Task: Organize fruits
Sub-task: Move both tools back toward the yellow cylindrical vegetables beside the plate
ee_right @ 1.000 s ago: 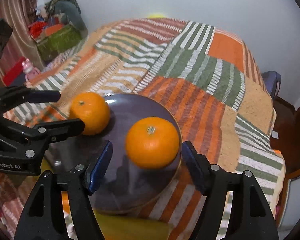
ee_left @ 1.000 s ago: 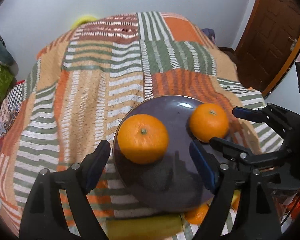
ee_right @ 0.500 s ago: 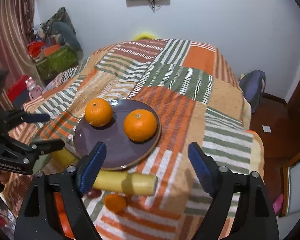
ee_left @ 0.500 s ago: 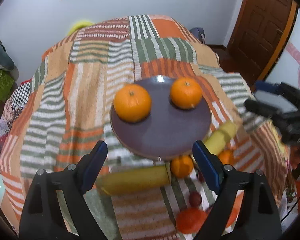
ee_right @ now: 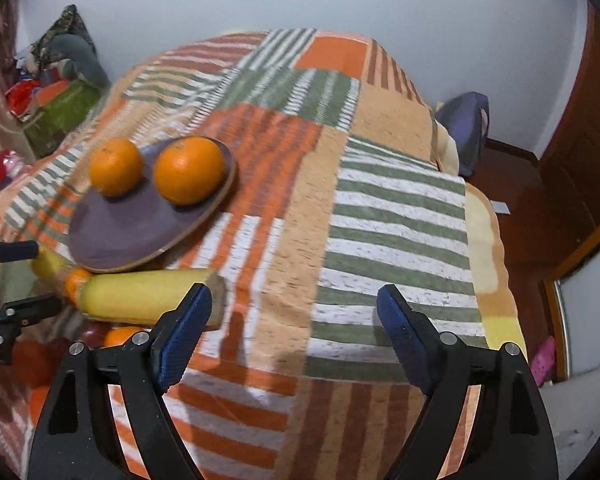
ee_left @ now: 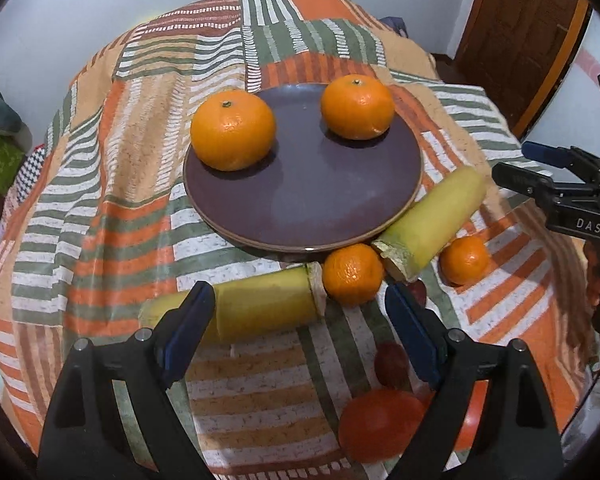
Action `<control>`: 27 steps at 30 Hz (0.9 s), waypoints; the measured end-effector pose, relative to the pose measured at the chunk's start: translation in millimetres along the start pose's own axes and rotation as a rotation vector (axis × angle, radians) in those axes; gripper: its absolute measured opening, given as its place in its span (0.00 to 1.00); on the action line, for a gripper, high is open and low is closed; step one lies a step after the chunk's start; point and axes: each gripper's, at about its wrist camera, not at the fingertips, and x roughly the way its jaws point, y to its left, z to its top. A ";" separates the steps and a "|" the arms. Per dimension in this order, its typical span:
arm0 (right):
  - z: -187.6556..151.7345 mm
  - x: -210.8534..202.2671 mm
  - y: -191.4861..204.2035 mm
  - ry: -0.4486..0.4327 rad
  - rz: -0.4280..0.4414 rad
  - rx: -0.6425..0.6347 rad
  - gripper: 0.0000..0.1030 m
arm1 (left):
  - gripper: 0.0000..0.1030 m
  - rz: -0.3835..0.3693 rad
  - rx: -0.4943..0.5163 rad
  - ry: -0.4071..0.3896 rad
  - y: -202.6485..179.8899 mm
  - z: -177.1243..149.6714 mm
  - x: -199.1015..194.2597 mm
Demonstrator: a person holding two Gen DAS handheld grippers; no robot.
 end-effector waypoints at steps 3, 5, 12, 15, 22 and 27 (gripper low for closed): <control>-0.1 7.7 -2.9 0.013 -0.001 0.007 0.80 | 0.85 0.022 0.007 0.000 -3.7 3.7 5.5; 0.3 13.0 -1.9 0.021 -0.008 0.000 0.80 | 0.85 0.030 0.014 0.000 -5.9 5.8 8.4; -4.4 14.1 2.0 0.031 0.022 -0.017 0.78 | 0.85 0.047 0.029 0.004 -9.7 6.7 11.5; -7.9 10.3 -0.1 0.037 0.053 -0.013 0.72 | 0.85 0.034 0.027 0.016 -9.3 9.0 12.3; -24.2 -5.0 -8.9 0.035 0.028 -0.009 0.69 | 0.85 0.022 0.030 0.008 -22.1 16.3 13.7; -40.3 -19.6 -16.9 0.043 0.051 0.008 0.69 | 0.85 -0.014 0.003 0.007 -24.4 24.2 17.8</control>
